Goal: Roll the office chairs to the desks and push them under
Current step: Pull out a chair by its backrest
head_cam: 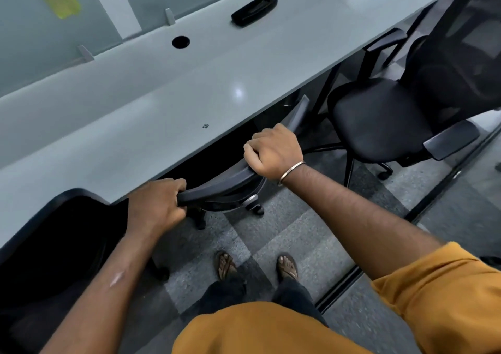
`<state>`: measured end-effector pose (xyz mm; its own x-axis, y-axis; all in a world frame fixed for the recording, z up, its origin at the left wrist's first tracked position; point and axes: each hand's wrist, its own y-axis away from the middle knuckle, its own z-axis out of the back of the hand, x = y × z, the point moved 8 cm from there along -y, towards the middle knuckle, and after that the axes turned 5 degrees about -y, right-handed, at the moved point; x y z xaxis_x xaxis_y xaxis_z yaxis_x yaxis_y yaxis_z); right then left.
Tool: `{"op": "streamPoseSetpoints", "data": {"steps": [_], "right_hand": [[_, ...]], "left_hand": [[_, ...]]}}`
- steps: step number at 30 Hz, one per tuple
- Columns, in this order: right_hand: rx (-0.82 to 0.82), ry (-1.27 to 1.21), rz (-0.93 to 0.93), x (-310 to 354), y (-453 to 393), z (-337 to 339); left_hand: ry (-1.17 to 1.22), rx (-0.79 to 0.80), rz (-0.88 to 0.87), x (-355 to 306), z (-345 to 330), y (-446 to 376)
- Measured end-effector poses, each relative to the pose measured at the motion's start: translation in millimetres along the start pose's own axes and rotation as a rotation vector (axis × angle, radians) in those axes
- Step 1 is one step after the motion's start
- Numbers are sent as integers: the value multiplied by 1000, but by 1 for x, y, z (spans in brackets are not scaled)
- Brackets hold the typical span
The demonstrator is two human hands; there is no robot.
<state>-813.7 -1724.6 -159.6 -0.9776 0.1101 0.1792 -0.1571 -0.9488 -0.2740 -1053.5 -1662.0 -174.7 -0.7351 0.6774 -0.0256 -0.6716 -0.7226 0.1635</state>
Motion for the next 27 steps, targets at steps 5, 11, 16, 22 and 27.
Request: {"op": "streamPoseSetpoints", "data": {"steps": [5, 11, 16, 22, 27], "right_hand": [[-59, -104, 42, 33, 46, 15], [-175, -263, 102, 40, 116, 36], [-198, -277, 131, 24, 142, 50], [-98, -257, 176, 3, 135, 48], [70, -206, 221, -47, 108, 47]], "left_hand": [[-48, 13, 0, 4, -10, 45], [-56, 71, -5, -17, -34, 103], [-34, 46, -16, -47, -34, 116], [-57, 20, -24, -61, -23, 96], [-29, 16, -54, -66, -19, 87]]}}
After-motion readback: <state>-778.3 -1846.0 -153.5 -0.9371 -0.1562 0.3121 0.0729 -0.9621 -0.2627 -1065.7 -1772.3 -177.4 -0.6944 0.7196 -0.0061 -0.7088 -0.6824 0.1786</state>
